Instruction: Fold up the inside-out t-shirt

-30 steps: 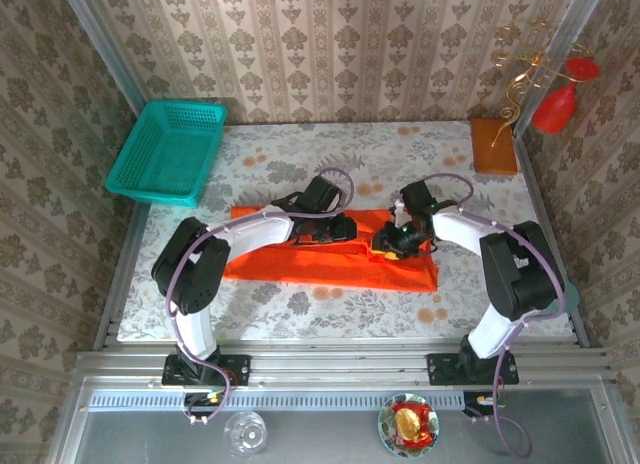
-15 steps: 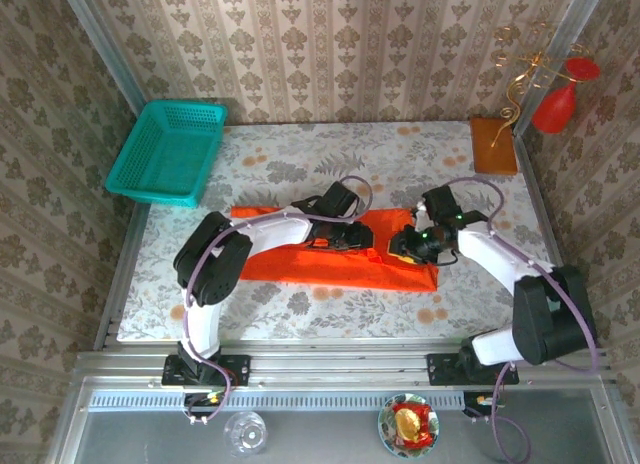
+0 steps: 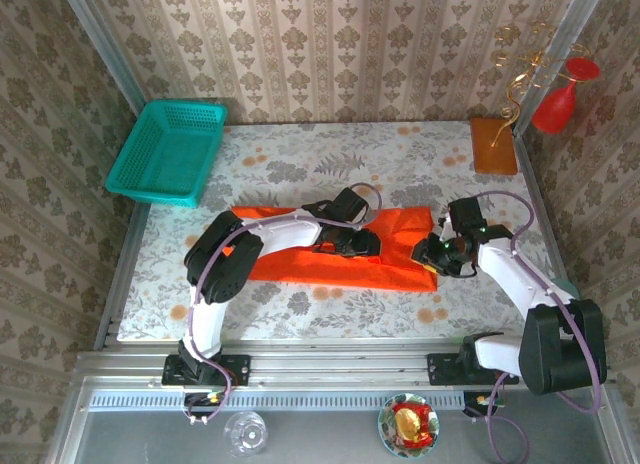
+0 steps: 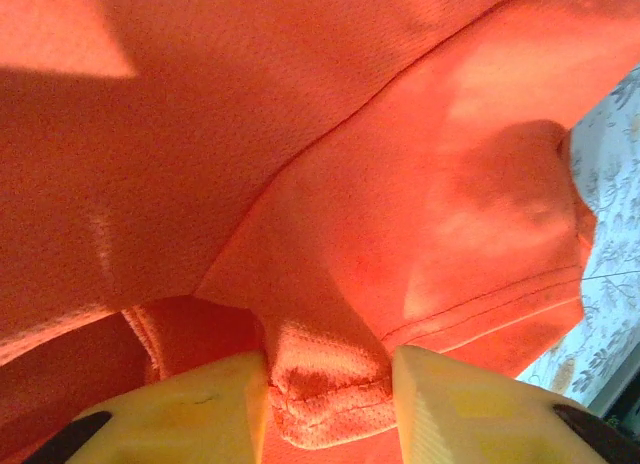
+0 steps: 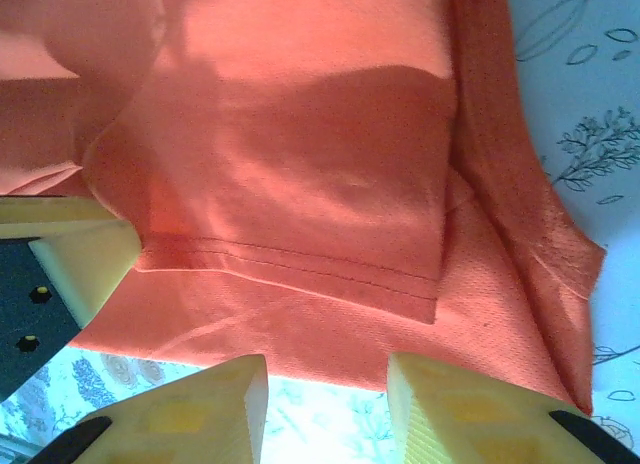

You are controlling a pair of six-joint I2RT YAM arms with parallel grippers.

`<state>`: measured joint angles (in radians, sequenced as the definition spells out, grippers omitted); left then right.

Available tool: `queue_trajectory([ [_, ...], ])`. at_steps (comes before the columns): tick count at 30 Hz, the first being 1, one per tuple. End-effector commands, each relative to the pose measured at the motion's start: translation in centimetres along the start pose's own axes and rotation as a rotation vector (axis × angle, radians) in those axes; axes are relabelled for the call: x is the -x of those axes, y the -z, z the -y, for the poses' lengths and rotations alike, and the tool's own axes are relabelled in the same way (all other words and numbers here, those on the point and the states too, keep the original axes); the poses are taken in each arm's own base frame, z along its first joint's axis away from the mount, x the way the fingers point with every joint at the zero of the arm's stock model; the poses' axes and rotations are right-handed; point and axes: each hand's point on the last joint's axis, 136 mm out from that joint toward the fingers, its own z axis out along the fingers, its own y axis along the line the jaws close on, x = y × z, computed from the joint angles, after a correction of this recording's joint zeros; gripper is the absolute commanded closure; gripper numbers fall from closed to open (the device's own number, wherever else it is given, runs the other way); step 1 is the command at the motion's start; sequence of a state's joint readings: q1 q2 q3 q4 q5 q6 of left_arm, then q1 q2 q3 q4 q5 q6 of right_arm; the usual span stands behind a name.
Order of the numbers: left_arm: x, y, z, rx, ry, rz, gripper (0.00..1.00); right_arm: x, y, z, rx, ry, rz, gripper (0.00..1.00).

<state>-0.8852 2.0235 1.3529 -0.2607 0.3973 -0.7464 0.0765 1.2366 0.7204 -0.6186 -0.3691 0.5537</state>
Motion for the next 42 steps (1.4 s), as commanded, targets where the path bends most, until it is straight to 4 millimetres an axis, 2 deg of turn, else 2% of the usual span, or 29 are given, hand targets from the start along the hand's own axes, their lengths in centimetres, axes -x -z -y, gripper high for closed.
queue_trajectory([
  [1,-0.5,-0.3,0.3,0.006,0.014,-0.033,0.66,-0.2,-0.3,1.3,-0.037,-0.03,0.006,0.63],
  [6,-0.6,-0.2,0.0,0.021,0.012,-0.034,0.69,0.0,-1.2,2.1,-0.041,-0.063,-0.004,0.62],
  [13,-0.1,0.2,0.4,0.011,0.002,-0.018,0.88,0.5,-2.9,1.6,0.012,-0.084,-0.034,0.62],
  [20,0.1,0.4,0.8,0.0,-0.003,-0.012,0.92,0.8,-4.1,2.3,0.001,-0.108,-0.057,0.65],
  [23,0.5,0.9,1.0,-0.006,-0.003,0.0,0.92,1.0,-4.2,2.1,0.012,-0.11,-0.055,0.69],
  [24,0.6,1.1,1.1,-0.01,-0.006,0.005,0.92,1.1,-4.2,2.0,0.018,-0.111,-0.054,0.73],
  [28,0.8,2.1,2.0,-0.027,-0.016,0.021,0.93,1.4,-2.7,1.1,0.043,-0.092,-0.02,1.0],
  [33,1.0,3.2,2.6,-0.04,-0.025,0.04,0.95,1.2,-0.3,0.5,0.035,-0.067,0.013,1.0],
  [42,-0.3,3.8,2.0,-0.041,-0.019,0.031,0.95,-0.4,0.8,0.1,0.064,-0.074,-0.008,1.0],
])
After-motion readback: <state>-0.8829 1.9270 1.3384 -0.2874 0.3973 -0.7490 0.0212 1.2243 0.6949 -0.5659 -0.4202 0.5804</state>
